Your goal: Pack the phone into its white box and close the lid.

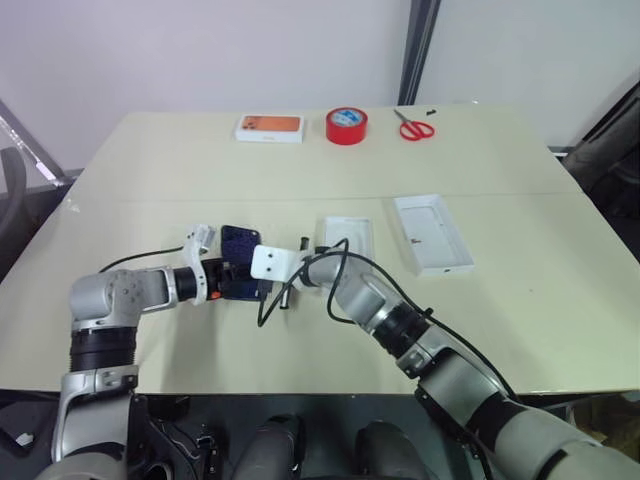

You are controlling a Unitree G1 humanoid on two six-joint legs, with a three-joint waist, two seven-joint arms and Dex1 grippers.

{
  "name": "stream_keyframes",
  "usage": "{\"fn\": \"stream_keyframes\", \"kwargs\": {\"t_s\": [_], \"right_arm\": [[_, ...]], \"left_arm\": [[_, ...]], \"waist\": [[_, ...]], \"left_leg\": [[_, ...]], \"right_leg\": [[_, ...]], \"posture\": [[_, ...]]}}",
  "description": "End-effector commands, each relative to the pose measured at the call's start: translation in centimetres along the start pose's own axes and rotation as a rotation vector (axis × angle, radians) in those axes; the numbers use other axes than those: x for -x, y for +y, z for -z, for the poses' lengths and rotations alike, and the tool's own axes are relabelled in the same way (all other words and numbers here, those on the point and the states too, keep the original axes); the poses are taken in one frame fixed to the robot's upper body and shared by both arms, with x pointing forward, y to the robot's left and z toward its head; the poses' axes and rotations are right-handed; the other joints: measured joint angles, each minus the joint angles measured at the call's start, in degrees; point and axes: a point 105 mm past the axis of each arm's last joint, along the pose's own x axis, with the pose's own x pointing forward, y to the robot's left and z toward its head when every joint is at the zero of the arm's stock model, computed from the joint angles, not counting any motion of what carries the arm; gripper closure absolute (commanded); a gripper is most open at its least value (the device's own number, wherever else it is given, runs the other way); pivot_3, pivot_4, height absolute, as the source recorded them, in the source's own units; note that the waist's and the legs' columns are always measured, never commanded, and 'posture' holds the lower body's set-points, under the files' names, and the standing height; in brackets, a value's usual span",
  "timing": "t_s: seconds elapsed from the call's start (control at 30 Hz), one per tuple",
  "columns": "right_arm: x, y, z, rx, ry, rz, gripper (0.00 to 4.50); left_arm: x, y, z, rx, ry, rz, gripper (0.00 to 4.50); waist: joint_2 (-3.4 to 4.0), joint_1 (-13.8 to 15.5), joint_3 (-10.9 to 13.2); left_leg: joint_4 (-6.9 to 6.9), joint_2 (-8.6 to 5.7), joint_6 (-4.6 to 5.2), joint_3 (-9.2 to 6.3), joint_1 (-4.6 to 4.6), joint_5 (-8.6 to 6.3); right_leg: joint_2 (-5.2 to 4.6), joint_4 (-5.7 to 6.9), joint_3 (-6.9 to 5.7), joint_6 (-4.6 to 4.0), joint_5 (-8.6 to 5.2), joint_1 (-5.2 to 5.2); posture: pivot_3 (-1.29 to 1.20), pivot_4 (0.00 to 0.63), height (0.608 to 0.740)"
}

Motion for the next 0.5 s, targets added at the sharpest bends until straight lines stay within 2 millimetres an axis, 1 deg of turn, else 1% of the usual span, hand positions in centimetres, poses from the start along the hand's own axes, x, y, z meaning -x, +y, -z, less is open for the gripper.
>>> {"fn": "stream_keyframes", "kwargs": {"t_s": [0.03, 0.27, 0.4, 0.43, 0.47, 0.5], "right_arm": [[-0.1, 0.3, -0.3, 0.007, -0.009, -0.011, 4.5], [-0.1, 0.2, -0.3, 0.006, -0.008, -0.009, 4.5], [-0.1, 0.2, -0.2, 0.01, -0.006, -0.009, 4.5], [-0.1, 0.2, -0.2, 0.011, -0.006, -0.009, 4.5], [-0.1, 0.2, -0.2, 0.012, -0.006, -0.01, 4.5], [-0.1, 0.2, -0.2, 0.012, -0.006, -0.011, 4.5]], "left_arm": [[-0.7, 0.6, 2.3, 0.096, 0.076, 0.004, 0.05], [0.2, 1.6, 2.0, 0.116, 0.03, -0.037, 0.05], [0.9, 1.8, 1.6, 0.132, 0.007, -0.038, 0.05], [1.0, 1.9, 1.6, 0.136, 0.003, -0.04, 0.56], [1.1, 1.9, 1.6, 0.138, 0.002, -0.042, 0.83], [1.2, 1.9, 1.6, 0.143, 0.0, -0.042, 1.28]], "waist": [[0.0, -0.02, 0.0], [0.0, -0.3, 0.0], [0.0, -0.63, 0.0], [-0.01, -0.95, 0.01], [-0.02, -1.17, 0.01], [-0.03, -1.36, 0.02]], "left_leg": [[-0.01, 0.0, 0.0, 0.0, 0.0, 0.0], [-0.03, 0.01, -0.01, -0.01, 0.0, 0.0], [-0.07, 0.03, 0.0, -0.01, 0.0, 0.0], [-0.08, 0.03, 0.0, -0.01, -0.01, 0.0], [-0.09, 0.03, -0.01, -0.01, -0.01, 0.0], [-0.11, 0.03, -0.01, -0.02, -0.02, 0.0]], "right_leg": [[0.0, -0.01, 0.0, 0.0, 0.0, 0.0], [0.01, -0.02, 0.0, 0.0, 0.0, -0.01], [0.01, -0.02, 0.0, 0.0, 0.0, -0.04], [0.02, -0.02, 0.0, 0.0, 0.0, -0.05], [0.02, -0.02, 0.0, 0.0, 0.0, -0.07], [0.02, -0.02, 0.0, 0.0, -0.01, -0.09]], "posture": [[0.0, 0.15, 0.734], [0.0, 0.15, 0.734], [0.0, 0.15, 0.734], [0.0, 0.15, 0.734], [0.0, 0.15, 0.734], [0.0, 0.15, 0.734]]}}
